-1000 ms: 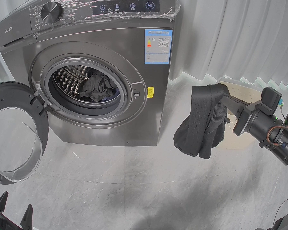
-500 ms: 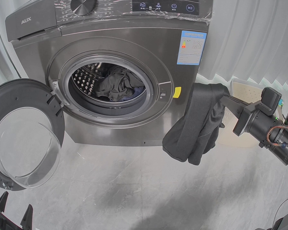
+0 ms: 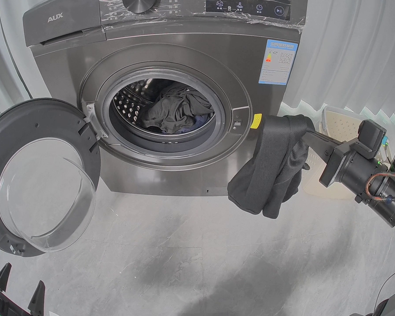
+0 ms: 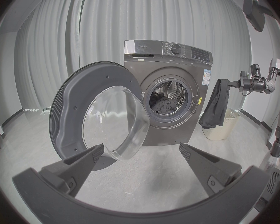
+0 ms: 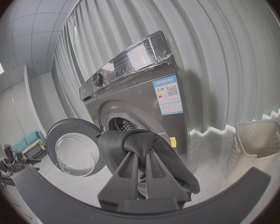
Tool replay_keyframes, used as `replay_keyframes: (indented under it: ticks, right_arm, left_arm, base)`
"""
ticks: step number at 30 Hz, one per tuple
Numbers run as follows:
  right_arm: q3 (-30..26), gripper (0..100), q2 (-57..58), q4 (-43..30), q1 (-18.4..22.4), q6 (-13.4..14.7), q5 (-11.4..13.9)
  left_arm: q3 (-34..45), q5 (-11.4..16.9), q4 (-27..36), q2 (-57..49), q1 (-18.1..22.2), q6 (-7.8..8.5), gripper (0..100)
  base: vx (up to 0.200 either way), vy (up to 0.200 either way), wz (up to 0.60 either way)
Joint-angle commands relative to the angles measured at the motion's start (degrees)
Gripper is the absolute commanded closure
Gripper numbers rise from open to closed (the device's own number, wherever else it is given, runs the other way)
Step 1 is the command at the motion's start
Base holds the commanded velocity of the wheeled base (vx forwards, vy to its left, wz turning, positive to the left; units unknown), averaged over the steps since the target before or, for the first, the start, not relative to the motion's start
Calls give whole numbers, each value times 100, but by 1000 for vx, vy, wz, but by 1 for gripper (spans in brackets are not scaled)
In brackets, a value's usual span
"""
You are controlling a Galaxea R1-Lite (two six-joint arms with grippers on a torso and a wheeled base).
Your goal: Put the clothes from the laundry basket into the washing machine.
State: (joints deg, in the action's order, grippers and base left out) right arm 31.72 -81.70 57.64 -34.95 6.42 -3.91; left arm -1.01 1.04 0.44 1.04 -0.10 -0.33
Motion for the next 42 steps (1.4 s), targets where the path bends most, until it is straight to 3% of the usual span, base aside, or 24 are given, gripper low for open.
replay_keyframes:
  ticks: [1, 20, 29, 32, 36, 38, 42]
  right_arm:
    - [1, 100, -4, 2, -3, -1, 5]
    - [-43, 100, -56, 2, -21, 8, 5]
    - [-61, 100, -30, 11, -170, 8, 5]
    - [-34, 100, -21, 46, -407, 26, 5]
    - [45, 100, -92, 46, -442, 26, 13]
    - [36, 100, -127, 46, -486, 34, 13]
    - [-17, 100, -153, 46, -583, 175, 13]
  left_arm:
    - [84, 2, 0, -95, 1, -2, 0]
    - [84, 2, 0, -95, 1, -11, 0]
    - [84, 2, -18, -95, 10, -2, 0]
    - [92, -16, -26, -104, 27, 59, 0]
    - [92, -7, -35, -104, 27, 314, 0]
    - [92, -7, -26, -104, 27, 297, 0]
    - [84, -7, -18, -104, 27, 103, 0]
  base:
    - [0, 0, 0]
    - [0, 189, 0]
    - [0, 0, 0]
    - [0, 0, 0]
    - [0, 0, 0]
    - [0, 0, 0]
    - [0, -50, 0]
